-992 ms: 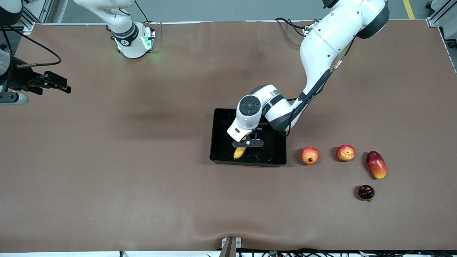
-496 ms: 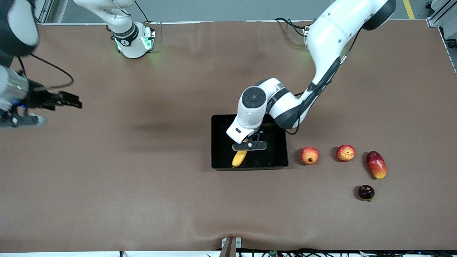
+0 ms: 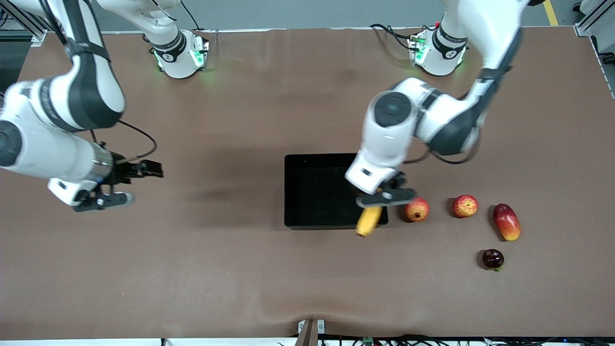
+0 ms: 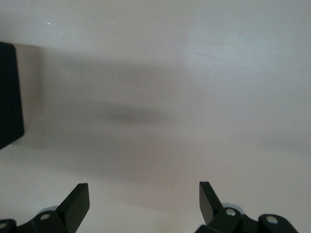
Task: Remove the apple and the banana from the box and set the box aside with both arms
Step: 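Lift the banana out with the left gripper while the right gripper approaches the box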
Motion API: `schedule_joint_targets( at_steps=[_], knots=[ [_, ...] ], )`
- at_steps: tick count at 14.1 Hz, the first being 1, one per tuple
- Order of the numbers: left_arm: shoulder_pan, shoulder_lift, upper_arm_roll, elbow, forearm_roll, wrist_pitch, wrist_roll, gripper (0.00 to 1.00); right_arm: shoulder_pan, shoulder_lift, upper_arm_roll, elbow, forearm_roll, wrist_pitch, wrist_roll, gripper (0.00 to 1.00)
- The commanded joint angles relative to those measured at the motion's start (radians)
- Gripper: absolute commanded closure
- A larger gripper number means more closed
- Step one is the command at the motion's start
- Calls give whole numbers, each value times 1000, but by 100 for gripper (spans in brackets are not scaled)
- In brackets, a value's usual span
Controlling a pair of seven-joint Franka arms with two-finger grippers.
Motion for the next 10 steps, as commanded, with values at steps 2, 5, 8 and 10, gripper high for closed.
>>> schedule_joint_targets(
  at_steps=[2,5,8,10],
  knots=[
    [168,-8,-8,-38,9,-7,175,100,86,107,-7,33,23,96,10,0],
    [286,39,-8,-40,12,10,348,100,150,183,-7,48,88,169,151,0],
    [378,119,-8,-31,11,90,502,100,258,314,-10,190,79,182,219,0],
    [386,183,-4,-21,14,169,511,100,308,359,-8,235,87,191,358,0]
  ],
)
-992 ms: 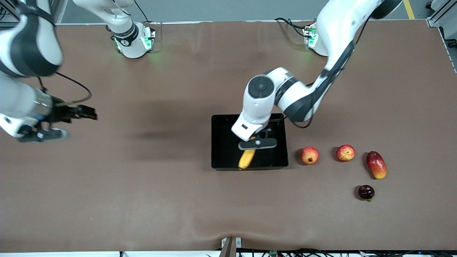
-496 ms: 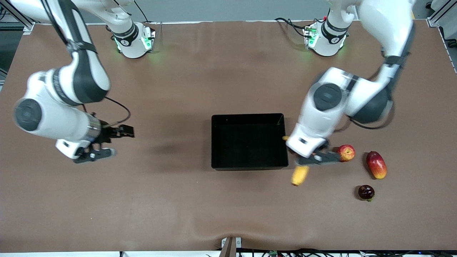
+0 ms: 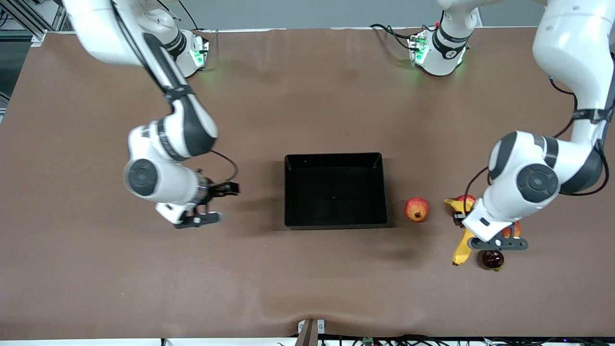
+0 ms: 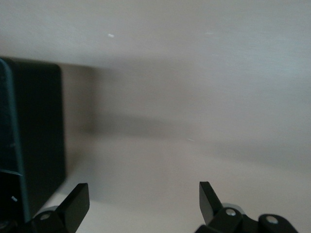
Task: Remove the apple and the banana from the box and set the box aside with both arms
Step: 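Place the banana near the fruits while the right gripper grasps the box rim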
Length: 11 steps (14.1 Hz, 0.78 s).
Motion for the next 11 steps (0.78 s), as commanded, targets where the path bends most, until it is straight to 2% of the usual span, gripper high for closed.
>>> schedule_joint_targets(
  at_steps=[1,3,8,9,11],
  knots=[
    [2,93,-6,36,14,98,14,100,89,81,-10,103,8,26,153,0],
    [-1,159,-6,74,18,128,20,100,150,84,-11,94,6,79,169,0],
    [0,230,-5,71,24,171,31,98,199,149,-13,86,5,105,213,0],
    [0,230,-3,68,24,171,31,87,199,152,-11,51,6,141,213,0],
    [2,228,12,56,28,169,28,48,219,152,-11,-2,11,214,218,0]
  ],
)
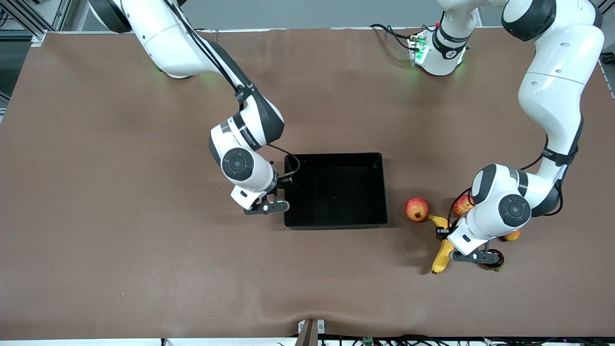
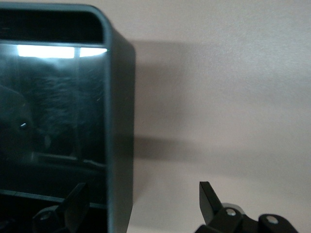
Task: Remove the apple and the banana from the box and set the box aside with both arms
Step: 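Place the banana near the fruits while the right gripper grasps the box rim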
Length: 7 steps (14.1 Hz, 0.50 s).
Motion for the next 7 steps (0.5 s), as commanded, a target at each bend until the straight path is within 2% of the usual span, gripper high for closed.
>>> schedule_joint_targets(
  at_steps=[1,4,5,6,7],
  knots=[
    [1,3,12,-1,28,-1,8,37,50,3,-9,-41,12,57,56,0],
    [1,2,34,-18,28,-1,12,30,75,9,-12,-41,5,73,141,0],
    [1,-1,35,-19,28,-1,9,15,71,9,-13,-41,5,74,141,9],
    [4,-9,35,-18,28,-2,8,0,72,9,-15,-40,-5,73,139,38],
    [8,-23,35,-12,28,-7,9,0,75,8,-15,-40,-38,74,141,66]
  ],
)
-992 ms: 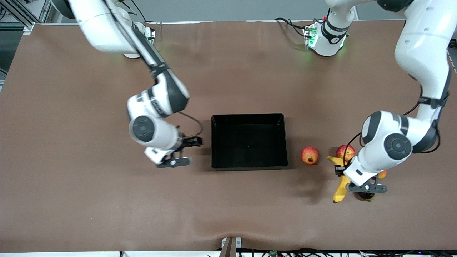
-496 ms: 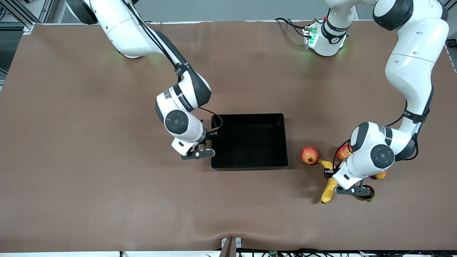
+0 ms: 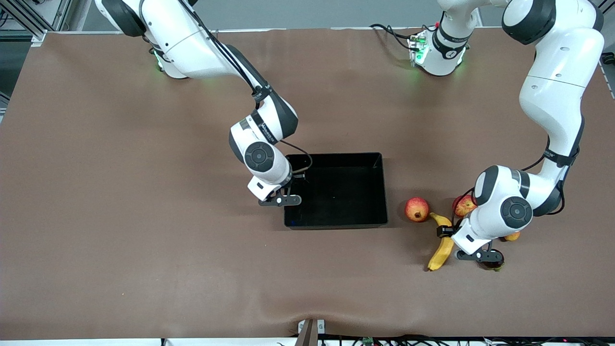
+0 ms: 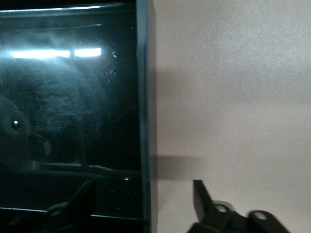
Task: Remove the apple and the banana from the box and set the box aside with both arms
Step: 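Place the banana near the fruits while the right gripper grasps the box rim, then drag the black box away with the right gripper while the left gripper withdraws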
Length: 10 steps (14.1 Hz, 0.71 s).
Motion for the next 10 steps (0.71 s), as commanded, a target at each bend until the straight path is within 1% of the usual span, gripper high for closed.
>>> schedule_joint_targets(
  at_steps=[1,2,5,10],
  knots=[
    [4,-52,-3,1,27,-14,7,0,5,-14,-10,-9,-74,5,23,90],
    [-1,-78,-8,8,26,-31,7,0,3,-14,-10,-9,-82,5,37,100],
    [-10,-192,-25,24,18,-101,7,0,3,-14,-10,-9,-82,3,64,100],
    [-2,-402,-42,24,12,-267,13,0,-11,-17,-8,-6,-79,-7,66,100]
  ],
)
